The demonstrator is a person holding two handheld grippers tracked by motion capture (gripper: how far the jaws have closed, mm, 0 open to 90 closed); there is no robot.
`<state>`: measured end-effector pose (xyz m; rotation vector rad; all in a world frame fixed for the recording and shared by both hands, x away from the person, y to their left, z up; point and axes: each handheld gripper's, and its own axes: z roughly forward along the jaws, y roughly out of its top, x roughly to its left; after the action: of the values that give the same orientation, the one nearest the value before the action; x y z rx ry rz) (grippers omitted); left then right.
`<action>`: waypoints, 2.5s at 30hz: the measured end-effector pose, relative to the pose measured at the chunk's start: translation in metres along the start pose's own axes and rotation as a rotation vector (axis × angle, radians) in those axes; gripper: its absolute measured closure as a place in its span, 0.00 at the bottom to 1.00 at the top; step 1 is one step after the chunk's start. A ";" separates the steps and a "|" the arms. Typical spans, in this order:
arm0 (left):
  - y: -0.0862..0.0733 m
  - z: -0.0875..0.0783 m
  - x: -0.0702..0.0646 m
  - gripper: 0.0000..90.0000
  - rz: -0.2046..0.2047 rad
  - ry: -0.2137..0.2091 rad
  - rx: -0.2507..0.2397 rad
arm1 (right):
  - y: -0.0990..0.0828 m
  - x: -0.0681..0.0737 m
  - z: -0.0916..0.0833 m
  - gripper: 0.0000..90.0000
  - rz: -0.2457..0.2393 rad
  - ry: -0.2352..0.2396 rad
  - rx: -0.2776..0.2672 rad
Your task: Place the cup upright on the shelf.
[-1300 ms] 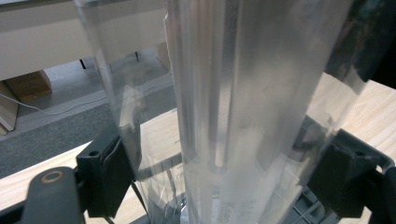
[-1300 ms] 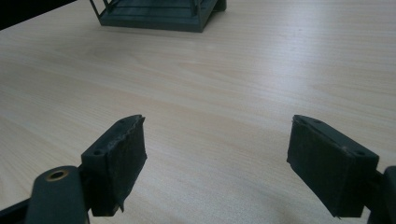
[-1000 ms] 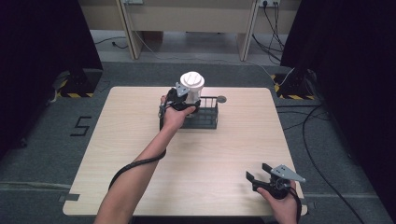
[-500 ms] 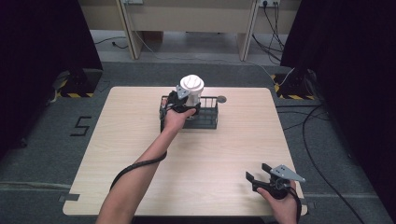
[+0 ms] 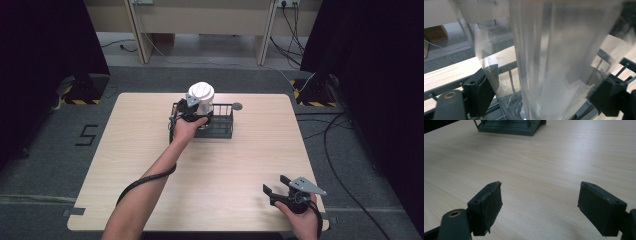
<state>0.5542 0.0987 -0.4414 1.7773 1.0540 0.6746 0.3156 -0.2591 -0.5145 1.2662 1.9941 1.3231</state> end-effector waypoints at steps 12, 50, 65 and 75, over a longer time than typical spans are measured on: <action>-0.003 -0.008 0.000 0.16 0.017 0.010 -0.050 | 0.000 0.000 0.000 0.22 0.001 0.003 0.003; -0.016 -0.074 0.010 0.16 0.070 0.002 -0.073 | 0.000 0.000 0.000 0.22 0.000 -0.003 0.003; -0.035 -0.109 0.017 0.16 0.066 -0.008 -0.079 | 0.000 0.000 0.000 0.22 0.000 -0.007 0.003; -0.051 -0.133 0.019 0.16 0.071 -0.017 -0.087 | 0.000 0.000 0.000 0.22 0.019 -0.007 0.003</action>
<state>0.4384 0.1839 -0.4328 1.7489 0.9397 0.7362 0.3157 -0.2591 -0.5146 1.2925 1.9852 1.3231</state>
